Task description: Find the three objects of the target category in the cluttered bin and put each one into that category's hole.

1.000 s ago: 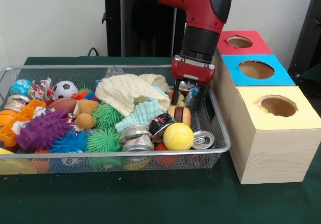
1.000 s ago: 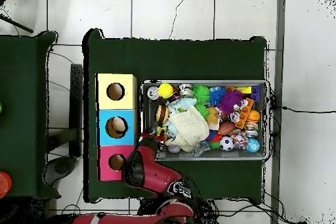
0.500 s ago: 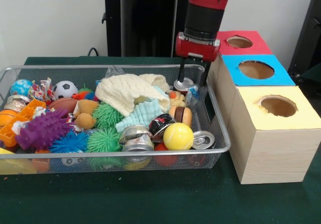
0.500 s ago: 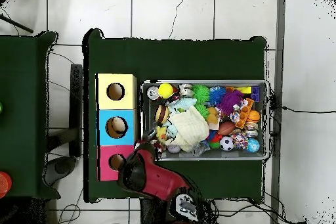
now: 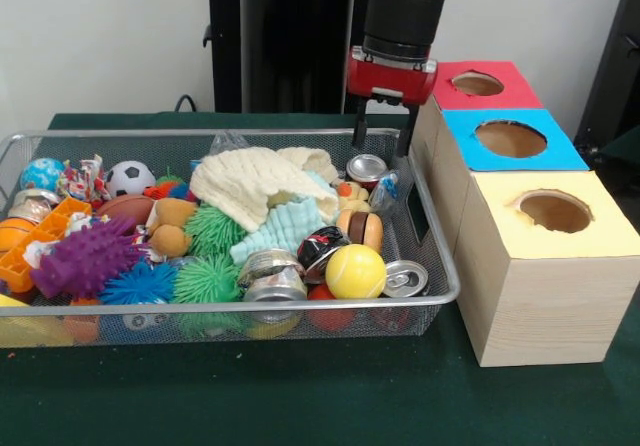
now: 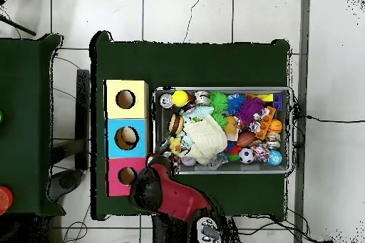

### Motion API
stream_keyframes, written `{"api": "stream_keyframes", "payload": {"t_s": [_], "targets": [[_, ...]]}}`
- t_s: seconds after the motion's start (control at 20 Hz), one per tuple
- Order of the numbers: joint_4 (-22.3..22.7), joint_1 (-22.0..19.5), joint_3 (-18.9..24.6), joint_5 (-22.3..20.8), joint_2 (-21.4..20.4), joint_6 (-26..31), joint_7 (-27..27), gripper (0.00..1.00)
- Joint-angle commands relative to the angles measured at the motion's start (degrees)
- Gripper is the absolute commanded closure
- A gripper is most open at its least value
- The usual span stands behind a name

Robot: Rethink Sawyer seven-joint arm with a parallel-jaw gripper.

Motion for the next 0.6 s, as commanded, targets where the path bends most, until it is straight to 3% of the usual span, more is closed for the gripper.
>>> {"api": "stream_keyframes", "payload": {"t_s": [0.05, 0.6], "targets": [[0.3, -2.7, 4.4, -2.6, 0.5, -0.1, 11.6, 0.0], [-3.9, -4.3, 6.2, -6.2, 8.1, -8.9, 13.2, 0.0]]}}
